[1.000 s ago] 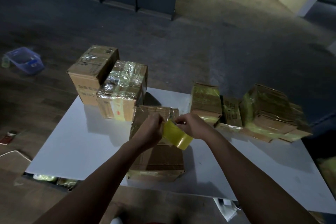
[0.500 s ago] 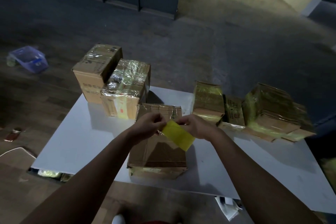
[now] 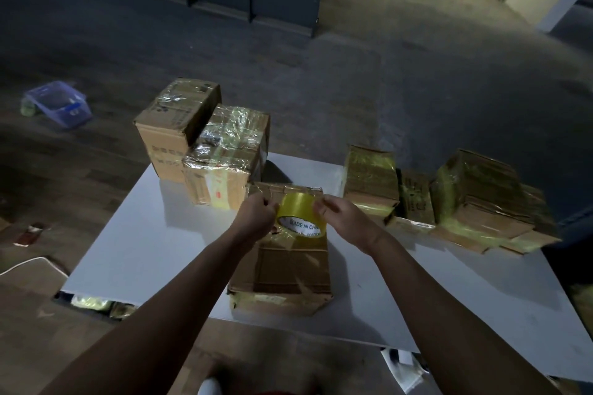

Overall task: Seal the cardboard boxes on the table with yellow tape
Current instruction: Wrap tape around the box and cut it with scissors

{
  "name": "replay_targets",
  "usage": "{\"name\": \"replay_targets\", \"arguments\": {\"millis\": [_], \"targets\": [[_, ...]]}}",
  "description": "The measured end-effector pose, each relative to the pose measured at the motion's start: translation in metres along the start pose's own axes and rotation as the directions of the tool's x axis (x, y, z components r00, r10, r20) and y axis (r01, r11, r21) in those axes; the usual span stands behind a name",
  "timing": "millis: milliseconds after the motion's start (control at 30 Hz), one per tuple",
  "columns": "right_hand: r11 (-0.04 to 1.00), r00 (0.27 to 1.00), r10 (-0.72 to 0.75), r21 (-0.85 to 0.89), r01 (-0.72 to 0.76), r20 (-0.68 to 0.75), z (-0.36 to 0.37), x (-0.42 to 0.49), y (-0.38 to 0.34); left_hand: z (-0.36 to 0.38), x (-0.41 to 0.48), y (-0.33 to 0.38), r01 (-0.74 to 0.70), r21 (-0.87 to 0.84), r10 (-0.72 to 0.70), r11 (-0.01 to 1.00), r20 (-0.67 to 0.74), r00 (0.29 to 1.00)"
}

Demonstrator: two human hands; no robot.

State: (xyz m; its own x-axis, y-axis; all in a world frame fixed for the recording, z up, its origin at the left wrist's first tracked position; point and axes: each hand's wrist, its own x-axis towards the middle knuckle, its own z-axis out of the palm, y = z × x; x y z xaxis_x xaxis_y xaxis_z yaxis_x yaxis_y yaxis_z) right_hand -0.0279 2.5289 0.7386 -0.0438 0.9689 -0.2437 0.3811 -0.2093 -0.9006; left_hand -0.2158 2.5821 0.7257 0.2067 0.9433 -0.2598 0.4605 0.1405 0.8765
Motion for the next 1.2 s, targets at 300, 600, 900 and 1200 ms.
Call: {"name": "replay_targets", "arguments": {"millis": [300,600,900,1200], "targets": [[0.960,0.988,-0.151,-0.241,0.143,-0.018,0.013,0.003,-0.006,0.017,-0.012,-0.019,-0.227,0.421,0.321,0.878,-0.166,0.932],[0.955,0.982,-0.186,-0.243,0.171,-0.039,0.008,0.001,-0.010,-0.007,-0.012,-0.002,0.108,-0.412,-0.092,0.905,0.058,0.994],[0.952,0.981,-0.192,-0.248,0.182,-0.018,0.007,0.002,-0.014,-0.023,-0.005,-0.006,0.280,-0.574,-0.108,0.769,0.314,0.943],[0.954,0.981,-0.191,-0.226,0.195,0.041,0.005,0.003,-0.015,-0.027,-0.004,-0.010,0.306,-0.501,-0.167,0.810,0.302,0.938]]}}
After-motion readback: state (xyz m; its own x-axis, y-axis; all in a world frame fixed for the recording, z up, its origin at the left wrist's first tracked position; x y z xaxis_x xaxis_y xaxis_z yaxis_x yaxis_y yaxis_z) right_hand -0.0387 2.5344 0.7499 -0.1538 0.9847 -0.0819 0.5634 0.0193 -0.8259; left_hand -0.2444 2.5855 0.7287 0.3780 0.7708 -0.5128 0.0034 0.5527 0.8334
